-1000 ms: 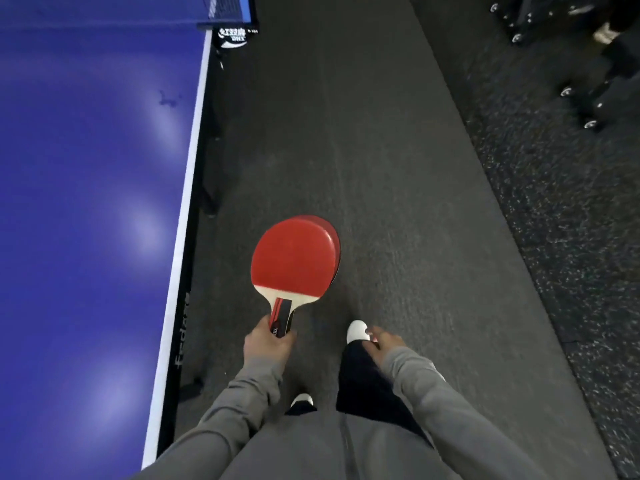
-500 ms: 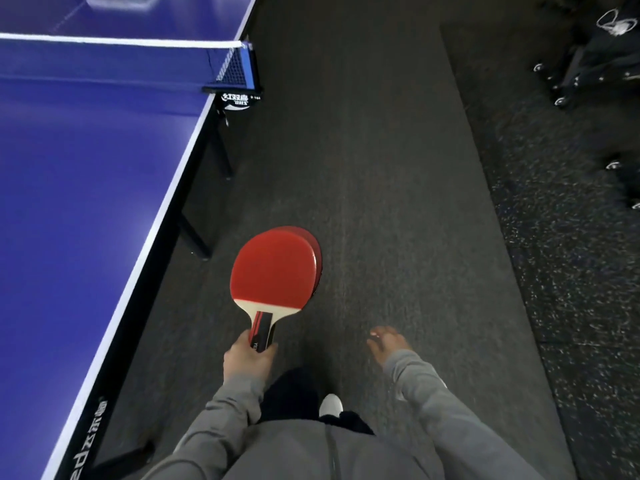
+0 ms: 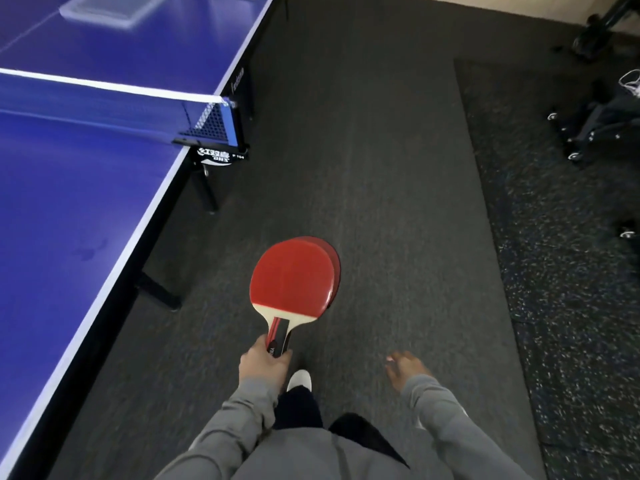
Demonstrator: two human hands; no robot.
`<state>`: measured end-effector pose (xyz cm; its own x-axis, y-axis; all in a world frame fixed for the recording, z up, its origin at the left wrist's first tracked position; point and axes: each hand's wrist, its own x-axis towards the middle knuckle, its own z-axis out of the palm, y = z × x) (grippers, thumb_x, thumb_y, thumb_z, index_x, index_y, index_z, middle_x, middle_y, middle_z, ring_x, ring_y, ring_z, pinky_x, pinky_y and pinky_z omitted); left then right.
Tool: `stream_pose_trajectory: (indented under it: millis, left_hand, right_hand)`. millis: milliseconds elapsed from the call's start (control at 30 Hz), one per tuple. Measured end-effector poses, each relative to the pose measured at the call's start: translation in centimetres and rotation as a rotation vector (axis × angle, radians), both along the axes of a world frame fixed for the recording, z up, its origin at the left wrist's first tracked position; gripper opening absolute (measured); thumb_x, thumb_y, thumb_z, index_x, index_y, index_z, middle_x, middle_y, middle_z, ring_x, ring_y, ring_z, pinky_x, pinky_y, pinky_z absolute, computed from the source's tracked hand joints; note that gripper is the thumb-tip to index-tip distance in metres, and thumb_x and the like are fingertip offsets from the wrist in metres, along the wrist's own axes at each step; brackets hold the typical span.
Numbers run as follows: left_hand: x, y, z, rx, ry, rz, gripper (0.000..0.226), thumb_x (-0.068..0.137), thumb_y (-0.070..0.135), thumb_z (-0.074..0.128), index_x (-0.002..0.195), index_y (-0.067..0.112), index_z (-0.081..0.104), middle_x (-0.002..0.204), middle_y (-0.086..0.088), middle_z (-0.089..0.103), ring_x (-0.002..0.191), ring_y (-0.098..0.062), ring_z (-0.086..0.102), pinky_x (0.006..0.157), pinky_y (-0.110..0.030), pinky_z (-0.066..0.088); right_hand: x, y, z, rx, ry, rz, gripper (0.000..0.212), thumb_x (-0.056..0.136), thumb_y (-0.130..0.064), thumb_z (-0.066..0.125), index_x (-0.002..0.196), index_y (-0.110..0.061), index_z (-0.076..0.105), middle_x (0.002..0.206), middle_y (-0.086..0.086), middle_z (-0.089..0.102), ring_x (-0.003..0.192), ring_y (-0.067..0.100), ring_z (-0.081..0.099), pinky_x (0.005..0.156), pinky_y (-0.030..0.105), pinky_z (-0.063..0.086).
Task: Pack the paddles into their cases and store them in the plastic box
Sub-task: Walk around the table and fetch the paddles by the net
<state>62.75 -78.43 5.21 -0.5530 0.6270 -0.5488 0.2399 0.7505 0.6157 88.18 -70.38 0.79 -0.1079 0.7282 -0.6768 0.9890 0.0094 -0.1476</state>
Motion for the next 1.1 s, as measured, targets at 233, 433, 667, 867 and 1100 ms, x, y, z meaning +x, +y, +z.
stream_pose_trajectory:
  millis: [233,433,667,867,1100]
  left_hand:
    - [-1.3,12.4,0.9,-0.008,0.021,0.05,0.018,0.078,0.025,0.068,0.09,0.021,0.055,0.077,-0.002,0.06,0.085,-0.028,0.059,0.072,-0.026,0.041]
    - [-1.3,23.5,0.1,-0.043,0.058,0.144,0.018,0.078,0.025,0.068,0.088,0.02,0.053,0.071,0.002,0.055,0.077,-0.024,0.054,0.069,-0.026,0.04]
    - [-0.2,36.1,1.5,-0.041,0.007,0.335,0.019,0.077,0.025,0.069,0.089,0.025,0.054,0.071,0.003,0.059,0.075,-0.022,0.059,0.069,-0.026,0.044]
    - [-2.0,44.2,2.5,-0.023,-0.021,0.443,0.02,0.075,0.025,0.071,0.085,0.025,0.053,0.067,0.008,0.057,0.071,-0.02,0.058,0.067,-0.025,0.042]
    - [-9.7,54.2,1.2,0.0,-0.028,0.539,0.019,0.077,0.026,0.069,0.082,0.025,0.051,0.067,0.009,0.054,0.071,-0.019,0.056,0.066,-0.024,0.039]
  right_hand:
    - [-3.0,14.3,1.6,0.013,0.003,0.111,0.039,0.094,-0.028,0.044,0.133,-0.02,0.044,0.142,0.005,0.04,0.127,0.023,0.045,0.104,0.03,0.039]
    - [-4.9,27.8,0.5,0.04,0.075,0.264,0.039,0.092,-0.024,0.044,0.131,-0.02,0.043,0.135,0.003,0.043,0.121,0.023,0.047,0.097,0.028,0.04]
    - [-4.9,43.1,1.4,0.027,0.057,0.462,0.039,0.094,-0.027,0.042,0.133,-0.021,0.039,0.14,0.005,0.039,0.129,0.023,0.041,0.104,0.029,0.038]
    - [-7.7,53.6,2.0,0.049,-0.007,0.559,0.039,0.094,-0.029,0.041,0.133,-0.022,0.04,0.139,0.005,0.041,0.126,0.023,0.044,0.102,0.028,0.038]
    - [-18.6,64.6,1.1,0.06,-0.016,0.69,0.039,0.095,-0.031,0.04,0.134,-0.025,0.039,0.139,0.003,0.042,0.127,0.022,0.044,0.103,0.029,0.037]
